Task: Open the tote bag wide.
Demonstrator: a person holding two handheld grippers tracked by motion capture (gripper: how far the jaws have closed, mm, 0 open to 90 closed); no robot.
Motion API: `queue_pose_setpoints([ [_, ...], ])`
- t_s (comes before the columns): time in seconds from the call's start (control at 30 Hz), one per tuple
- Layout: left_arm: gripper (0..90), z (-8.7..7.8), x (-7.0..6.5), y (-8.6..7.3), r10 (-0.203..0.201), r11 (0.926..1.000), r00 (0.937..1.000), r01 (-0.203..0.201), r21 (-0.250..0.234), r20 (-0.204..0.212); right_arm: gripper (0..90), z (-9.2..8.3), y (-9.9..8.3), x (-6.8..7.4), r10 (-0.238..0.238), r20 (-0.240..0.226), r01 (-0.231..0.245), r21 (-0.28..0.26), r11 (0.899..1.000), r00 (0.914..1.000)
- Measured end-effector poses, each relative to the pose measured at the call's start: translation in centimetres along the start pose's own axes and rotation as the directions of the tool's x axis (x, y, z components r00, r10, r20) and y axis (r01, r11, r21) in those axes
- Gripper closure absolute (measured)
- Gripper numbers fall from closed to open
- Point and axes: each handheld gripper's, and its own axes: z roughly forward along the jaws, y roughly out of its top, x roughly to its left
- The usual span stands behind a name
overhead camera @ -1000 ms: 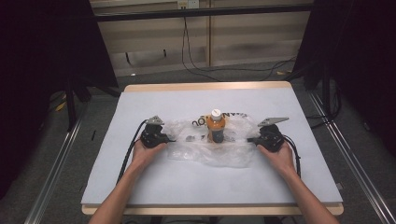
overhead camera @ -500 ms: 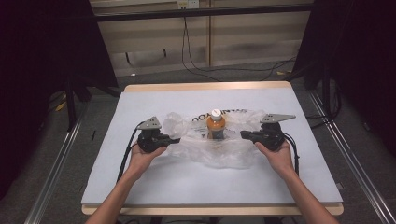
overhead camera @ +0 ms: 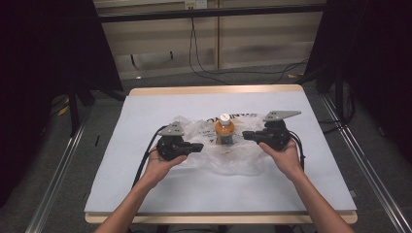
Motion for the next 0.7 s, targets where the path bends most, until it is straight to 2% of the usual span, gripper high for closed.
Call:
queue_pose_setpoints([
  [0.07, 90.0, 0.8, 0.3, 0.8, -0.022, 0.9994, 0.9998, 0.021, 0.026, 0.003, 90.0, 0.8, 1.0, -0.5, -0.001, -0.013, 0.002, 0.054, 0.999, 0.9999],
  [0.1, 90.0, 1.2, 0.6, 1.2, -0.021, 0.9985, 0.9998, 0.021, 0.051, -0.006, 90.0, 1.3, 1.4, -0.8, -0.004, -0.011, 0.005, 0.076, 0.997, 0.9999],
  [0.17, 90.0, 2.2, 0.9, 1.7, -0.015, 0.9974, 0.9993, 0.018, 0.069, -0.035, 90.0, 2.3, 1.8, -1.4, 0.006, -0.019, -0.004, 0.122, 0.992, 0.9998],
  [0.2, 90.0, 2.7, 1.2, 2.0, -0.025, 0.9948, 0.9989, 0.029, 0.097, -0.039, 90.0, 2.7, 1.9, -1.6, 0.008, -0.012, -0.007, 0.14, 0.99, 0.9999],
  [0.23, 90.0, 3.5, 1.7, 2.1, -0.038, 0.9933, 0.9986, 0.042, 0.108, -0.036, 90.0, 3.3, 2.0, -1.8, 0.008, -0.01, -0.006, 0.163, 0.987, 0.9999],
  [0.27, 90.0, 4.0, 2.0, 2.3, -0.042, 0.9893, 0.9978, 0.048, 0.138, -0.051, 90.0, 4.1, 2.0, -2.1, 0.019, -0.024, -0.014, 0.202, 0.979, 0.9995],
  [0.3, 90.0, 4.6, 2.3, 2.4, -0.047, 0.989, 0.997, 0.055, 0.137, -0.061, 90.0, 4.7, 2.0, -2.3, 0.03, -0.034, -0.021, 0.231, 0.973, 0.999],
  [0.37, 90.0, 5.8, 3.1, 2.3, -0.065, 0.9813, 0.9961, 0.075, 0.178, -0.06, 90.0, 5.9, 2.0, -2.8, 0.037, -0.045, -0.022, 0.296, 0.955, 0.9983],
  [0.4, 90.0, 6.4, 3.2, 2.1, -0.073, 0.9741, 0.9951, 0.086, 0.209, -0.067, 90.0, 6.7, 2.0, -3.0, 0.057, -0.037, -0.04, 0.351, 0.935, 0.9977],
  [0.43, 90.0, 6.9, 3.3, 1.8, -0.076, 0.9665, 0.9954, 0.088, 0.241, -0.059, 90.0, 7.3, 2.1, -3.2, 0.057, -0.032, -0.041, 0.381, 0.923, 0.9979],
  [0.47, 90.0, 7.4, 3.1, 1.5, -0.067, 0.9587, 0.9954, 0.083, 0.272, -0.069, 90.0, 7.8, 2.1, -3.5, 0.068, -0.04, -0.046, 0.406, 0.913, 0.9969],
  [0.5, 90.0, 7.5, 3.1, 1.2, -0.05, 0.952, 0.9973, 0.064, 0.299, -0.055, 90.0, 8.4, 2.1, -3.8, 0.072, -0.046, -0.045, 0.433, 0.9, 0.9963],
  [0.53, 90.0, 7.6, 2.9, 0.9, -0.05, 0.9499, 0.9981, 0.058, 0.307, -0.035, 90.0, 9.0, 2.2, -4.0, 0.072, -0.047, -0.042, 0.463, 0.885, 0.9963],
  [0.57, 90.0, 7.6, 2.7, 0.7, -0.038, 0.9436, 0.9987, 0.047, 0.328, -0.033, 90.0, 9.6, 2.2, -4.2, 0.074, -0.048, -0.041, 0.489, 0.872, 0.9961],
  [0.6, 90.0, 7.6, 2.4, 0.5, -0.021, 0.9318, 0.9988, 0.035, 0.361, -0.044, 90.0, 10.0, 2.3, -4.3, 0.08, -0.042, -0.048, 0.509, 0.86, 0.9959],
  [0.63, 90.0, 7.5, 2.0, 0.3, -0.002, 0.9266, 0.9992, 0.017, 0.376, -0.039, 90.0, 10.5, 2.4, -4.7, 0.06, -0.05, -0.024, 0.536, 0.844, 0.997],
  [0.7, 90.0, 7.3, 1.2, -0.2, -0.009, 0.9325, 0.9997, -0.001, 0.361, 0.024, 90.0, 11.5, 2.5, -5.3, 0.087, -0.045, -0.047, 0.559, 0.828, 0.9952],
])
